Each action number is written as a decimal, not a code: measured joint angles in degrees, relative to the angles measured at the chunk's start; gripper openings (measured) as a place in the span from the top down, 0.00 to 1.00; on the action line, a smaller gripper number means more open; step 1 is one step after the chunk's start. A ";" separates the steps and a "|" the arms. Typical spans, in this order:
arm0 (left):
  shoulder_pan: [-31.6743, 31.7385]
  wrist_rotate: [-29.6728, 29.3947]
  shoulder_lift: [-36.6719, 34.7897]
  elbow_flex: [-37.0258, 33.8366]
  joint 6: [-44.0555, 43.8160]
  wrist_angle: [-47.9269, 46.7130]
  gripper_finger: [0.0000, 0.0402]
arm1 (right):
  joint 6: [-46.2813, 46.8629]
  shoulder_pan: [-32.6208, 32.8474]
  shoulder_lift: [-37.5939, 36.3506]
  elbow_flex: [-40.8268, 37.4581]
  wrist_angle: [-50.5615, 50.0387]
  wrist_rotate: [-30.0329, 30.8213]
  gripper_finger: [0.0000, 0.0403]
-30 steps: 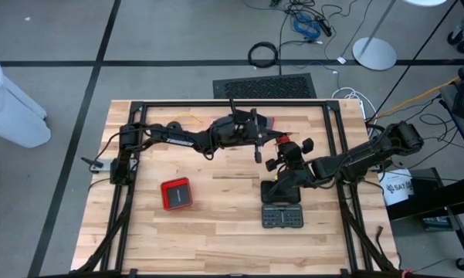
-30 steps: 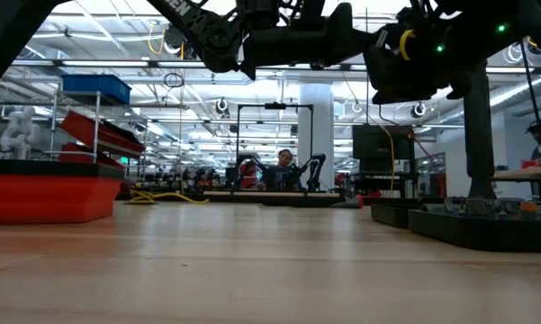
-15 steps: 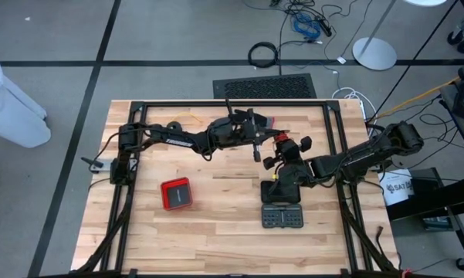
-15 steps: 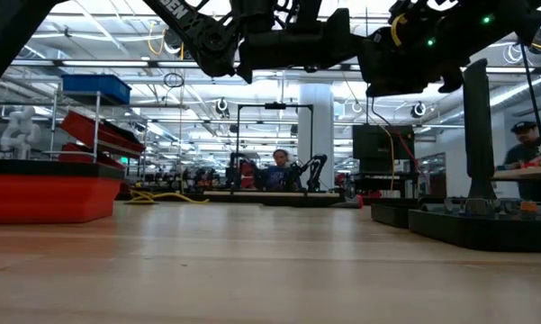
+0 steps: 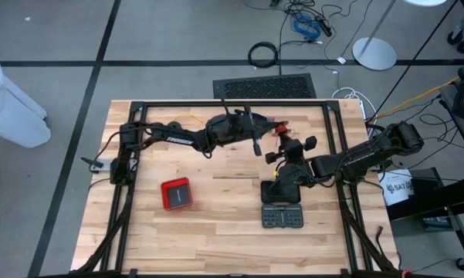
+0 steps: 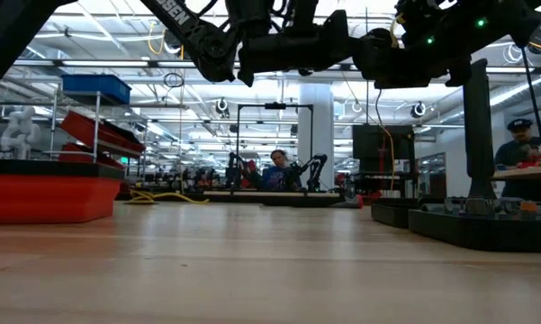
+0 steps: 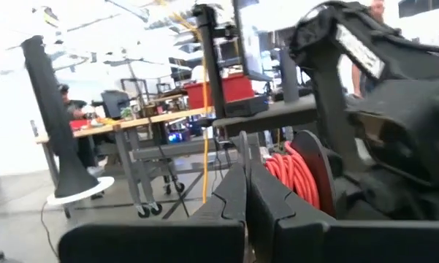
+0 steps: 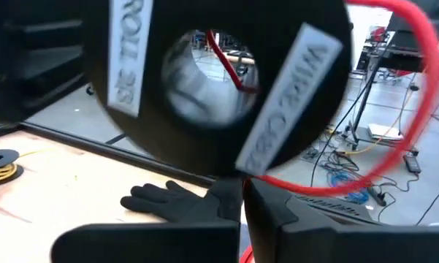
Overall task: Coil cords
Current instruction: Coil the red wire onto the spool
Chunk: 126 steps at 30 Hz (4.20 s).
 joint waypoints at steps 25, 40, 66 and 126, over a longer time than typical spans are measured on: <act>1.82 5.64 0.00 0.04 -6.83 0.44 1.00 | -1.58 -0.61 1.58 0.00 2.87 -4.69 1.00; 2.17 12.77 -0.06 0.13 -7.57 -3.09 1.00 | -1.70 -1.65 2.59 -0.04 9.05 -12.41 1.00; 2.76 11.11 2.29 0.30 1.66 -7.70 1.00 | -8.01 -2.88 4.36 0.81 18.10 -19.05 1.00; 5.41 24.58 -8.31 -0.09 17.87 -37.80 1.00 | 4.89 -0.15 -3.64 27.69 -63.59 -43.59 0.96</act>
